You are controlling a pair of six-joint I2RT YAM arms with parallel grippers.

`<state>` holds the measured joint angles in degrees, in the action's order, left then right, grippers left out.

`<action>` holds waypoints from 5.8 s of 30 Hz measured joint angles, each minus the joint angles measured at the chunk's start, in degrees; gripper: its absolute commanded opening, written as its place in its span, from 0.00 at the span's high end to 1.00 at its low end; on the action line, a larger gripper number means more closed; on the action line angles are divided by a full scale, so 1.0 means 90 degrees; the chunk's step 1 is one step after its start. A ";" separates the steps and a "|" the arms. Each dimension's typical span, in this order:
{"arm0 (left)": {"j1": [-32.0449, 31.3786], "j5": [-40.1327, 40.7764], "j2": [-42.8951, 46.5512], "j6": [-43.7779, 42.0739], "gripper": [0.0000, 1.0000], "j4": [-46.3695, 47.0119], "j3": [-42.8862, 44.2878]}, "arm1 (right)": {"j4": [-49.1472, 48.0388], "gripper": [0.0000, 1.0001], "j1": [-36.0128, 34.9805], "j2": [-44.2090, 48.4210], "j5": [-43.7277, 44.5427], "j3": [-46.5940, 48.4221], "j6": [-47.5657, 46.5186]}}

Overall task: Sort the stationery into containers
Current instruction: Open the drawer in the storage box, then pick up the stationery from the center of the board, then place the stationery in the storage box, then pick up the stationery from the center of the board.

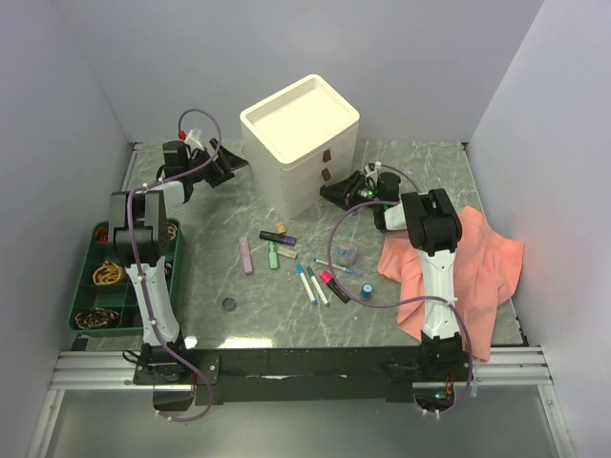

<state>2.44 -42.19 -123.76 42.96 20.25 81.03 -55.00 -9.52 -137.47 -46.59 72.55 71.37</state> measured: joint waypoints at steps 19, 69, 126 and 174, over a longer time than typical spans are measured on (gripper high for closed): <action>0.0000 0.0068 0.0248 -0.0384 0.01 -0.0389 -0.0049 | -0.1154 1.00 0.0024 0.0177 0.0172 -0.0896 0.0379; -0.1705 0.3196 0.4920 -0.3262 0.33 -0.4187 -0.3254 | 0.6642 0.42 0.1137 0.6756 0.0644 -0.2679 -0.6980; -0.4561 0.4262 0.3956 -0.4075 0.99 -0.4743 -0.1185 | 0.7305 0.43 0.0945 0.8507 0.2470 -0.3599 -0.7487; -0.4218 0.1112 0.4631 -1.0554 0.41 -0.5489 -0.2863 | 0.7247 0.43 0.1457 0.8541 0.2127 -0.3815 -0.7499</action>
<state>-35.53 -32.18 -82.08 -52.03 -29.15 55.27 10.22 3.60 -60.60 -27.44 38.22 3.88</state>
